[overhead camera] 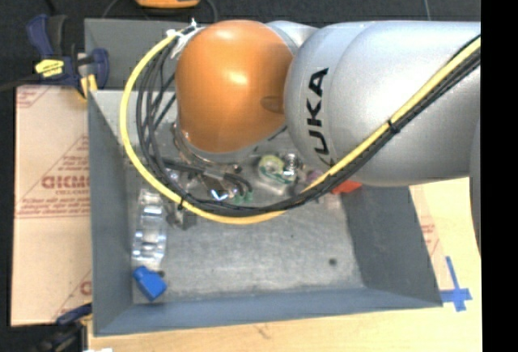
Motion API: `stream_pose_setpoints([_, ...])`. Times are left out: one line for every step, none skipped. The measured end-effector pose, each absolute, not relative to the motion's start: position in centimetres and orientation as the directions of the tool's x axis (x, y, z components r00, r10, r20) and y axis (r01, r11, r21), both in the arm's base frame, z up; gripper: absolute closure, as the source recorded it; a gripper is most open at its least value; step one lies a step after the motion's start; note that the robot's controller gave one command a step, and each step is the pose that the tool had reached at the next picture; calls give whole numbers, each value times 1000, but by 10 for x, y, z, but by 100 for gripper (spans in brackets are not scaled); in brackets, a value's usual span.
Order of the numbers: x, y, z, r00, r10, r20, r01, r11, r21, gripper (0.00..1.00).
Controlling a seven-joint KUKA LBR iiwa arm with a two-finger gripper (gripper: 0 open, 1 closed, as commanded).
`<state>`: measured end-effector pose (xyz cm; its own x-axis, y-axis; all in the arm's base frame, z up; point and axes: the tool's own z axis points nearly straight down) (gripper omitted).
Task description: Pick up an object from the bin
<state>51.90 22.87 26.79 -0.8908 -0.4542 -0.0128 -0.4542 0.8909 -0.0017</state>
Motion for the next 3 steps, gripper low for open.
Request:
stream_pose_setpoints([502,183,251,-740,-673,-1,-673,740,-2,100])
stream_pose_setpoints([478,175,173,-734,-679,5,-679,734,4,100])
stream_pose_setpoints([494,235,167,-800,-601,-6,-601,800,2,100])
